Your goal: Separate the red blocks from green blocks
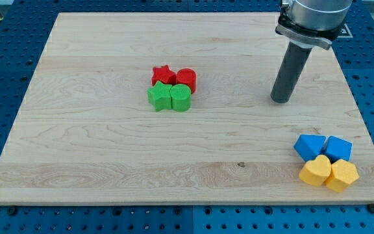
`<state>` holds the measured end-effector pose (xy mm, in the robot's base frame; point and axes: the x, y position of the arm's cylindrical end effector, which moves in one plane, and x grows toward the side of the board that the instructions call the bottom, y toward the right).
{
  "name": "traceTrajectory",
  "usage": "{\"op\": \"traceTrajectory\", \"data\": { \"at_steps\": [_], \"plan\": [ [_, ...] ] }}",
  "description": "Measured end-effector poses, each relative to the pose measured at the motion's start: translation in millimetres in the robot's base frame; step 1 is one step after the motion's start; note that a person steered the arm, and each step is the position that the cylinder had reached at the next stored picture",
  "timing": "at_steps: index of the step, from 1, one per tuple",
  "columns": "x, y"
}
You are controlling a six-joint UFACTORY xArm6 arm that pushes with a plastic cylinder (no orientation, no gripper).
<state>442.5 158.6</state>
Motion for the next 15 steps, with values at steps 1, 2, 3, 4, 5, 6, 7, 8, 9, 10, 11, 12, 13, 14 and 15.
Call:
{"op": "traceTrajectory", "data": {
  "at_steps": [1, 2, 3, 4, 5, 6, 7, 8, 9, 10, 11, 12, 13, 14, 15],
  "plan": [
    [2, -36],
    [2, -65],
    [2, -105],
    [2, -131],
    [2, -145],
    [2, -174],
    [2, -208],
    [2, -232],
    [4, -237],
    [20, -207],
    [28, -190],
    [28, -190],
    [9, -206],
    [3, -219],
    [-10, -241]
  ]
}}
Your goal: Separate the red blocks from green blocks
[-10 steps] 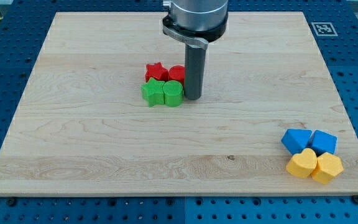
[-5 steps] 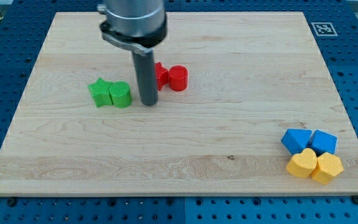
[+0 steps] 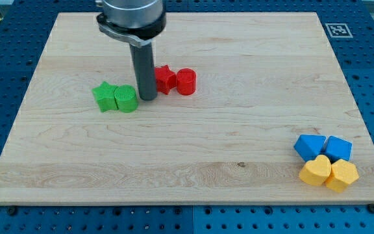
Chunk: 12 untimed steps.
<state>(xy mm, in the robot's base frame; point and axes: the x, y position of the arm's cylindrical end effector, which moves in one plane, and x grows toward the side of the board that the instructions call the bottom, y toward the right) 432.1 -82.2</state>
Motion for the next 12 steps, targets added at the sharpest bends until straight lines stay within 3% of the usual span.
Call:
{"op": "traceTrajectory", "data": {
  "at_steps": [2, 9, 12],
  "plan": [
    [-15, -10],
    [-45, 148],
    [-15, 151]
  ]
}}
